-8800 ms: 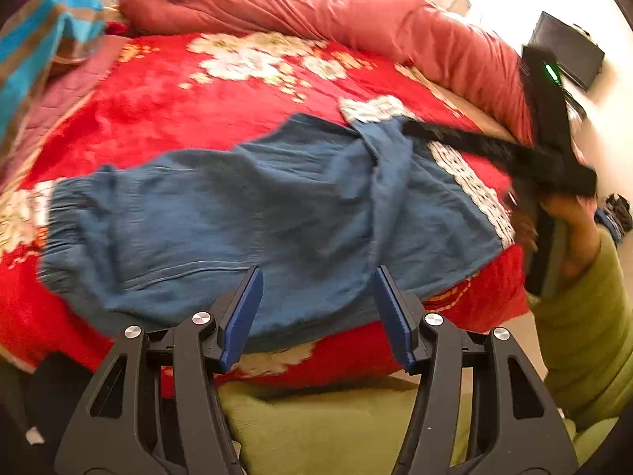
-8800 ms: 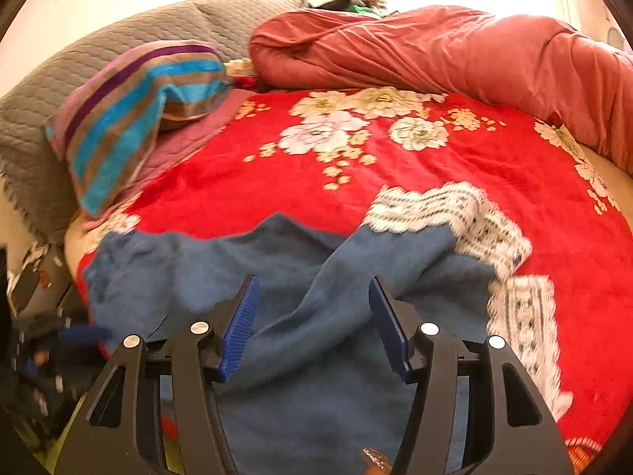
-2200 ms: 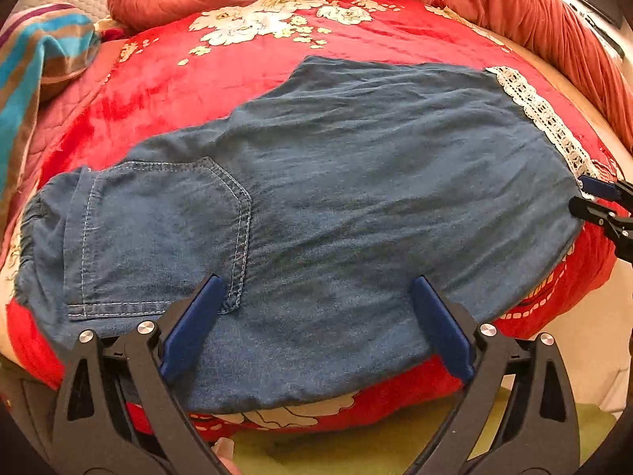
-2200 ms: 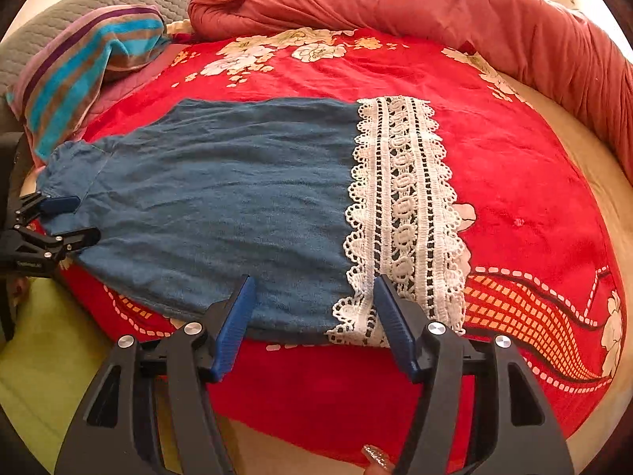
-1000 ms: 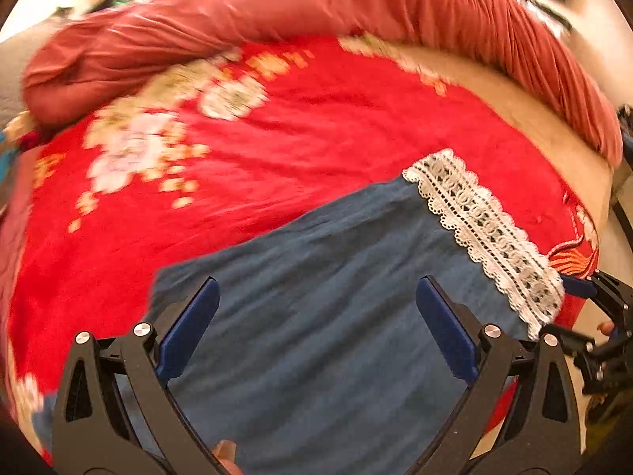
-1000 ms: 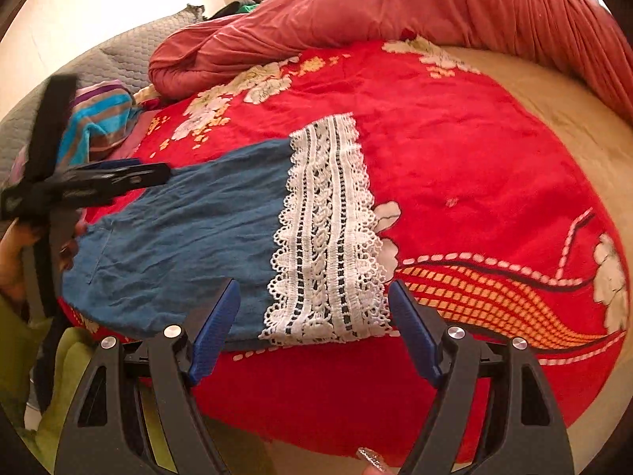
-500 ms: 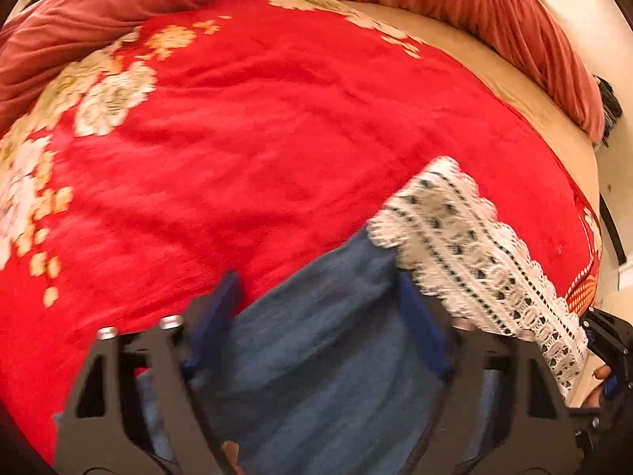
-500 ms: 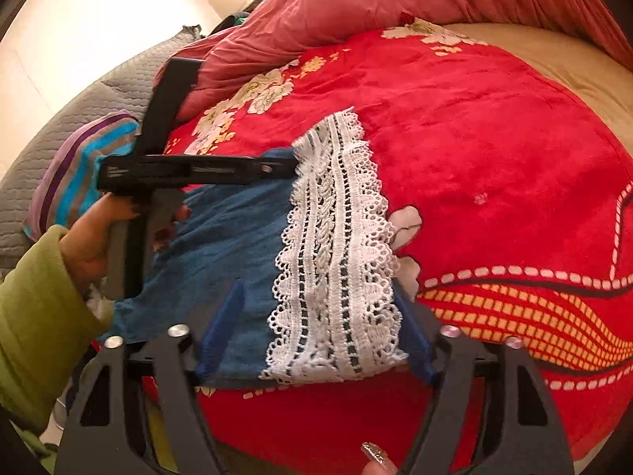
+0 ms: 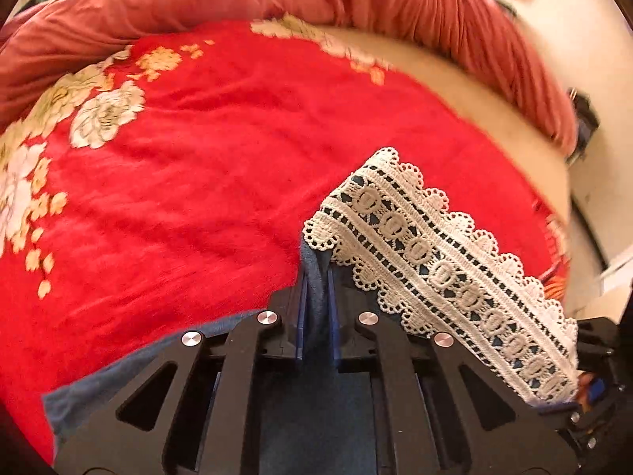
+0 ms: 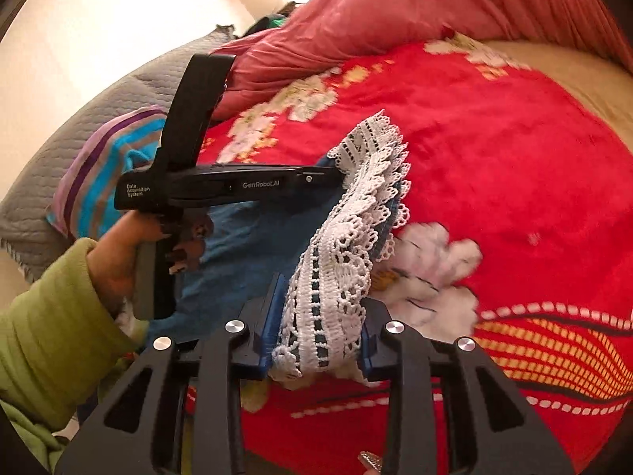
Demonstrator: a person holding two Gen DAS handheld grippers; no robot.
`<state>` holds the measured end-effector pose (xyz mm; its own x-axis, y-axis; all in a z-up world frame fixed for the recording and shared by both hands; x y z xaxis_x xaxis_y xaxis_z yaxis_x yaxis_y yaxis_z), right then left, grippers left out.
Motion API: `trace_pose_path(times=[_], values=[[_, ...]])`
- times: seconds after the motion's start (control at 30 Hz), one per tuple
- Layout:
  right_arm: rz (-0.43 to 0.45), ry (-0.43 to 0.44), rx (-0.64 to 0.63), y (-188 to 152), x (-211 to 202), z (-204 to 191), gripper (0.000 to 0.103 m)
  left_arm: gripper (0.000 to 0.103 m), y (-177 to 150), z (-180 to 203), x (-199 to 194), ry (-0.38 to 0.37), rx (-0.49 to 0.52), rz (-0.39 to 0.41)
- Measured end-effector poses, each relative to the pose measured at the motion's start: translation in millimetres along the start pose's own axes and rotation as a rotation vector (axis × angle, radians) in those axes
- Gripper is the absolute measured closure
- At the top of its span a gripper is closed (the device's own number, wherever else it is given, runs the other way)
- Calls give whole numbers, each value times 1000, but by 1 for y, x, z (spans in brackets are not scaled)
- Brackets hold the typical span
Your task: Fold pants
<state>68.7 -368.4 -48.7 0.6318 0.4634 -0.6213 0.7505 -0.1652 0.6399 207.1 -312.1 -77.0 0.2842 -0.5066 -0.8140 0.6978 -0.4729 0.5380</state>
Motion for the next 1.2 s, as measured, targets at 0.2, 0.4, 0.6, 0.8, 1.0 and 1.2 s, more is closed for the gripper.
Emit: trace_pose_path(times=[0.2,0.4,0.6,0.8,1.0,1.2], values=[[13,50,-117,15,0,-49,73,100,-7,-25,-46,-39,-107,98],[-12,117,-235,19,16,-107,73,100,-26,-56,-85,-30,-188,181],[-70,159,-301,11,48,-148,73,99,-54,-92,-105,-6,-289,218],[-149,177,-378,-10,82,-180,73,99,-93,-152,-125,107,-447,229],[-225,176,-480,-43,108,-210,76,98,-137,-209,-171,138,-663,302],[-262,228,-566,-67,114,-239,73,99,-163,-219,-196,59,-754,350]])
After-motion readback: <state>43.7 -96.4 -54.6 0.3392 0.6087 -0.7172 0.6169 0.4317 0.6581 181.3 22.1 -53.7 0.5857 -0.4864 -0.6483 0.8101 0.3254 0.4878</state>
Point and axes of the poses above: each gripper's, at about its wrist camera, not at the fingertips, and x roughly the way its jaws point, z to its right, y to its top, the point moved 6 cm from there along x, roughly the way its jaws point, and after that the axes turned 1 degree about -x, right-handed, at the moved point
